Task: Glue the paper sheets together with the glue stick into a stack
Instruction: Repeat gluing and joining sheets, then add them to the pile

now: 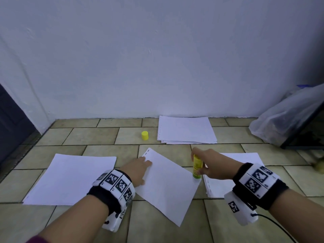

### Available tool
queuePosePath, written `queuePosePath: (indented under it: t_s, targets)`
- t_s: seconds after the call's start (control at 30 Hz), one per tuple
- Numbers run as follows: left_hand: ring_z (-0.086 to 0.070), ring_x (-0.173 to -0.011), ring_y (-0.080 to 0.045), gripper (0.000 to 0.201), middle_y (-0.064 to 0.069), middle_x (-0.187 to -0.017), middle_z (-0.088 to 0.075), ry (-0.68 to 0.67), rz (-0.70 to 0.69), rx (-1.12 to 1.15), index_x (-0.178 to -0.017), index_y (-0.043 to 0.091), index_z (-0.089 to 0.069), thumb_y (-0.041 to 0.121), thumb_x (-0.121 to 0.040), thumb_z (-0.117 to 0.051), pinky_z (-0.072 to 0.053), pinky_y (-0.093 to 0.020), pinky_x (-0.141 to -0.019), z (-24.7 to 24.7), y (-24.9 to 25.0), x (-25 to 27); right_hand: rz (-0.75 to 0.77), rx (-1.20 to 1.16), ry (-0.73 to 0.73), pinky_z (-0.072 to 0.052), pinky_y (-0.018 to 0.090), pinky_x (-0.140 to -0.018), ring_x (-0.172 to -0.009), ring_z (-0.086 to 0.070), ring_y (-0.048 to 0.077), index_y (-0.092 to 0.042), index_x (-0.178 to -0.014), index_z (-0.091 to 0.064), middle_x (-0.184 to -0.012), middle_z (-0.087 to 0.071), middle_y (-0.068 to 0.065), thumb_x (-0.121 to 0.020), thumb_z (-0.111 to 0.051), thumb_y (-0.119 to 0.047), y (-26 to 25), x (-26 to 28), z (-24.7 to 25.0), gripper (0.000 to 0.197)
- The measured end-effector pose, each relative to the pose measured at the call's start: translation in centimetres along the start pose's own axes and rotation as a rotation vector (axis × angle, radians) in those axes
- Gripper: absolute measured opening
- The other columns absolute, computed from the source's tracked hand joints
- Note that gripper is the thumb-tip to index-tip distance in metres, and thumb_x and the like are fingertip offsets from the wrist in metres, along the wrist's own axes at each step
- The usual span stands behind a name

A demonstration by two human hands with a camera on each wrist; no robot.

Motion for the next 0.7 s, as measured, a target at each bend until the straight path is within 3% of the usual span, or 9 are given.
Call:
queuePosePath:
  t_s: [0.07, 0.13, 0.23, 0.3, 0.33, 0.4, 0.5, 0.57, 0.7]
  targets:
    - [-0.024, -0.142, -0.021, 0.068, -0.004, -0.156, -0.019, 0.025, -0.017, -0.019, -0.152, 0.023, -0.019, 0.006, -0.094, -0.052, -0.027, -0.030, -0.113, 0.3, -0.4, 0.0, -0.021, -0.063, 0.016, -0.044, 0.026, -0.067, -0.074, -0.052, 0.014, -0.020, -0.098, -0.044, -0.088, -0.059, 0.001, -0.084, -0.070, -0.021, 1.1, 0.2, 0.6, 0.030]
    - [-0.027, -0.139, -0.019, 0.069, -0.001, -0.152, -0.024, 0.047, -0.027, -0.004, -0.150, 0.025, -0.022, 0.002, -0.092, -0.050, -0.031, -0.029, -0.110, 0.5, -0.7, 0.0, -0.041, -0.378, 0.110, -0.049, 0.026, -0.067, -0.070, -0.060, 0.013, -0.014, -0.093, -0.051, -0.083, -0.065, 0.005, -0.081, -0.074, -0.012, 2.2, 0.4, 2.2, 0.026]
    - [-0.028, -0.136, -0.017, 0.070, 0.000, -0.147, -0.027, 0.053, -0.020, 0.041, -0.149, 0.023, -0.024, 0.013, -0.090, -0.059, -0.036, -0.032, -0.107, 0.5, -1.3, 0.3, -0.020, -1.125, 0.276, -0.056, 0.026, -0.066, -0.073, -0.068, 0.023, -0.006, -0.085, -0.051, -0.078, -0.066, 0.012, -0.069, -0.076, -0.005, 2.9, 1.1, 4.7, 0.030]
    - [-0.026, -0.135, -0.016, 0.073, 0.001, -0.146, -0.026, 0.061, -0.019, 0.086, -0.149, 0.022, -0.024, 0.027, -0.088, -0.065, -0.036, -0.031, -0.106, 0.5, -1.7, 0.4, 0.002, -1.478, 0.329, -0.057, 0.024, -0.067, -0.083, -0.072, 0.024, -0.008, -0.081, -0.049, -0.081, -0.068, 0.010, -0.063, -0.073, -0.012, 2.7, 0.9, 5.2, 0.031]
    - [-0.025, -0.135, -0.015, 0.075, 0.002, -0.145, -0.025, 0.072, -0.020, 0.109, -0.148, 0.023, -0.025, 0.034, -0.086, -0.067, -0.036, -0.030, -0.106, 0.5, -1.9, 0.5, -0.004, -1.593, 0.348, -0.057, 0.023, -0.066, -0.085, -0.072, 0.022, -0.008, -0.081, -0.049, -0.083, -0.068, 0.009, -0.067, -0.069, -0.012, 2.3, 0.7, 5.2, 0.025]
    - [-0.024, -0.134, -0.014, 0.079, 0.003, -0.144, -0.024, 0.103, -0.015, 0.151, -0.146, 0.025, -0.027, 0.044, -0.082, -0.069, -0.036, -0.030, -0.105, 0.4, -2.1, 0.6, -0.045, -1.709, 0.366, -0.057, 0.024, -0.062, -0.080, -0.072, 0.020, -0.006, -0.082, -0.053, -0.082, -0.067, 0.009, -0.083, -0.056, -0.011, 1.4, -0.2, 4.8, 0.006]
    - [-0.026, -0.135, -0.015, 0.082, 0.005, -0.147, -0.024, 0.128, -0.008, 0.167, -0.145, 0.023, -0.028, 0.052, -0.080, -0.069, -0.035, -0.030, -0.106, 0.3, -2.2, 0.6, -0.053, -1.697, 0.268, -0.049, 0.027, -0.059, -0.065, -0.065, 0.018, -0.008, -0.086, -0.059, -0.076, -0.066, 0.008, -0.088, -0.049, -0.024, -0.8, -2.3, 3.4, 0.019]
    - [-0.029, -0.135, -0.015, 0.079, 0.005, -0.148, -0.026, 0.123, -0.011, 0.177, -0.146, 0.021, -0.028, 0.050, -0.084, -0.066, -0.033, -0.029, -0.106, 0.4, -2.5, 0.6, -0.016, -1.669, 0.203, -0.042, 0.027, -0.064, -0.065, -0.057, 0.014, -0.011, -0.093, -0.062, -0.085, -0.068, 0.003, -0.089, -0.047, -0.030, -2.3, -3.9, 2.4, 0.025]
    - [-0.032, -0.136, -0.015, 0.076, 0.005, -0.151, -0.023, 0.103, -0.025, 0.181, -0.149, 0.019, -0.025, 0.032, -0.087, -0.067, -0.030, -0.025, -0.107, 0.3, -3.5, 0.8, 0.029, -1.603, 0.229, -0.052, 0.025, -0.069, -0.077, -0.061, 0.016, -0.006, -0.101, -0.059, -0.098, -0.066, 0.006, -0.096, -0.047, -0.010, -4.5, -7.7, 1.6, 0.013]
Point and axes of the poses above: each hand's wrist, its own x-axis away from the middle knuckle, its own z-axis out of the back of the hand, y = z × x, the point moved 9 cm from there along -x, towards the middle knuckle
